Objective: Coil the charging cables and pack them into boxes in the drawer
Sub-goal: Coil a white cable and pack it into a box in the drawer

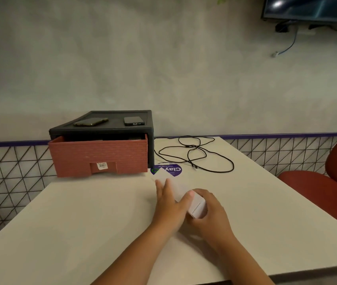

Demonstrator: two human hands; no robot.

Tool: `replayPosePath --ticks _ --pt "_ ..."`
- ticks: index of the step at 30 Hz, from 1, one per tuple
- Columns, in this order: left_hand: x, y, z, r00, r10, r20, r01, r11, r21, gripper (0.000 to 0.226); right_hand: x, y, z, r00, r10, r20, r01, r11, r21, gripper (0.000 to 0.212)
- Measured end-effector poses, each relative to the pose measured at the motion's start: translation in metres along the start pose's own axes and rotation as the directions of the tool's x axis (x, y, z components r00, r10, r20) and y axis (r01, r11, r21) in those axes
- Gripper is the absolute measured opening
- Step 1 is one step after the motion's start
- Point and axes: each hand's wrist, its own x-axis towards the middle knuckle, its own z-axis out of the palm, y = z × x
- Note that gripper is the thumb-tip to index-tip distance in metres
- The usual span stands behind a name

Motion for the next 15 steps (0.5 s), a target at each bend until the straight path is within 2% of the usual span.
replayPosePath --ticks 2,5,8,10,12,15 --pt "0.0 0.001 0.0 0.999 0.032 0.01 -0.032 0.999 0.006 0.07 -0.001 0.003 -0.003 0.994 0.01 0.107 -0.01 1.0 0.007 0.057" --pt "-0.001 0.005 -0.004 0.996 -0.045 0.077 0.05 0.997 -0.061 0.071 0.002 0.008 -0.003 0.979 -0.012 0.203 0.021 0.999 -0.046 0.066" --pt "0.002 -0.002 -0.009 0.986 -0.102 0.131 0.113 0.99 -0.081 0.039 0.007 0.011 -0.001 0.966 0.054 0.255 -0.017 0.989 -0.144 0.078" --pt "0.005 -0.01 -0.014 0.982 -0.113 0.153 0.131 0.985 -0.111 0.032 0.01 0.013 0.0 0.959 0.093 0.269 -0.027 0.971 -0.238 0.074" --pt "0.005 -0.015 -0.016 0.973 -0.125 0.195 0.151 0.98 -0.125 0.036 0.012 0.013 0.002 0.958 0.101 0.27 -0.014 0.952 -0.307 0.068" --pt "0.007 -0.021 -0.018 0.969 -0.121 0.216 0.15 0.981 -0.122 0.037 0.018 0.015 0.006 0.959 0.116 0.258 -0.025 0.944 -0.329 0.065"
